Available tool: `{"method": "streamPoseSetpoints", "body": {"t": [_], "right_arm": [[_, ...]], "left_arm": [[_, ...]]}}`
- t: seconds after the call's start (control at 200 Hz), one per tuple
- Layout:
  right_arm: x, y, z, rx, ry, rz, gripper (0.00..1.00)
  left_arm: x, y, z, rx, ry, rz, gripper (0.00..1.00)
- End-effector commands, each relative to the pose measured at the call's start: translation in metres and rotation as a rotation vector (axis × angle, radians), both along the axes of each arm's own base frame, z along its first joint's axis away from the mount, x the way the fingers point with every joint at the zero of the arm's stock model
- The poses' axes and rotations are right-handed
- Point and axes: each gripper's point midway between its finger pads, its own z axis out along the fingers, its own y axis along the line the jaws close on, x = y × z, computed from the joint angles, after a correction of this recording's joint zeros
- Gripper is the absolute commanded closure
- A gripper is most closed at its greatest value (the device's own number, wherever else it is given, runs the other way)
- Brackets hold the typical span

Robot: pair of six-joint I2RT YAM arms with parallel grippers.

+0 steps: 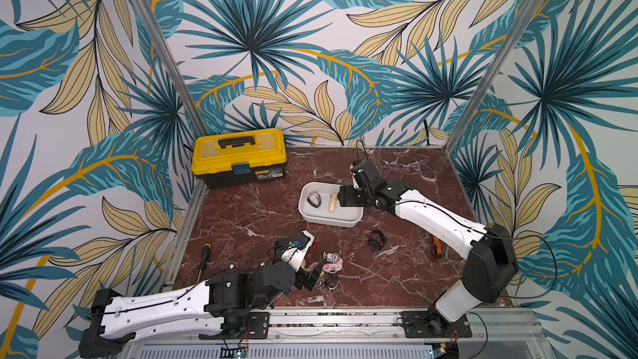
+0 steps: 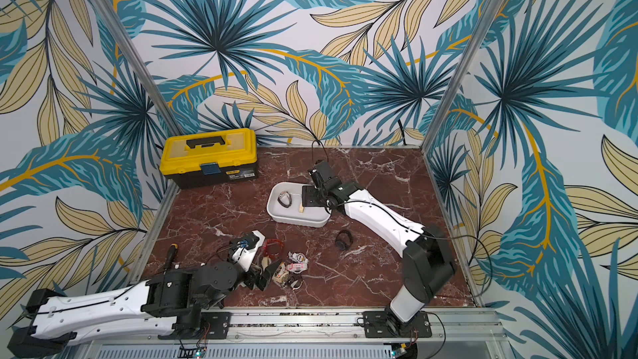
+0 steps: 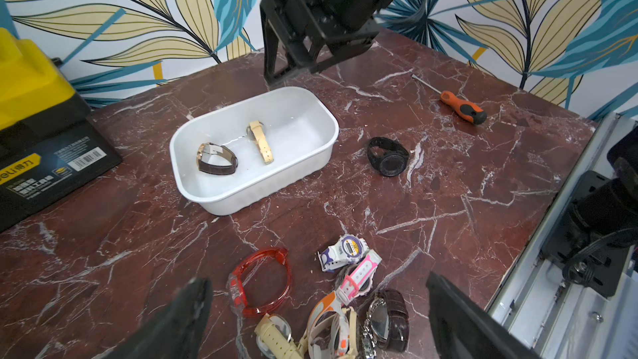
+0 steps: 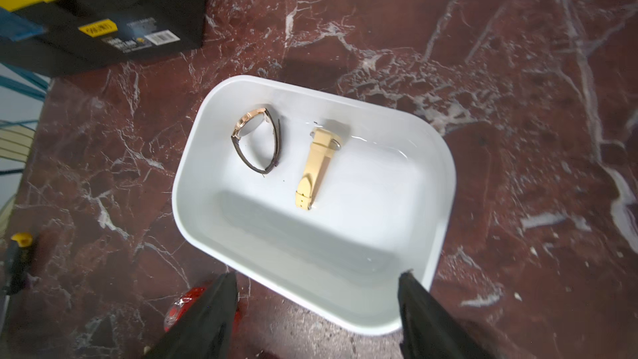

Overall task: Put the watch into the storage box
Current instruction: Place the watch in the storage box, then pick up the watch at the center of the board.

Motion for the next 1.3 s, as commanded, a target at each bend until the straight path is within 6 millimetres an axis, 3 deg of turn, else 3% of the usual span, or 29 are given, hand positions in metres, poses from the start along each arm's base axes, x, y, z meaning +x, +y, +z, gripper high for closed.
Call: {"method": "streamPoseSetpoints", "body": {"t": [0.0, 0.115, 0.23, 0.401, 0.656, 0.886, 1.067, 1.297], "right_arm": [[-0.029, -0.036, 0.004, -0.029, -0.027, -0.064, 0.14], [-0.061, -0.073, -0.003, -0.062, -0.031, -0.137, 0.09], [-0.088, -0.099, -0.009, -0.055, -0.03, -0.194, 0.07], [-0.113, -0.117, -0.012, -0.022, -0.053, -0.216, 0.04], [-0.13, -0.134, -0.002, -0.019, -0.069, -0.242, 0.03], [-0.139, -0.14, 0.005, 0.011, -0.08, -0.261, 0.03], [-0.143, -0.146, 0.013, 0.026, -0.105, -0.279, 0.03], [-0.15, -0.153, 0.023, 0.033, -0.123, -0.288, 0.03]], "left_arm": [[0.0, -0.022, 0.002, -0.022, 0.095, -0.065, 0.0], [0.007, -0.043, -0.007, -0.001, 0.153, -0.093, 0.0], [0.01, -0.075, -0.016, -0.038, 0.245, -0.17, 0.0], [0.023, -0.113, -0.031, -0.138, 0.389, -0.246, 0.0], [0.029, -0.157, -0.021, -0.35, 0.56, -0.375, 0.01], [0.057, -0.165, -0.034, -0.167, 0.617, -0.278, 0.06], [0.074, -0.163, -0.068, 0.105, 0.722, -0.175, 0.11], [0.098, -0.171, -0.091, 0.244, 0.735, -0.103, 0.14]]}}
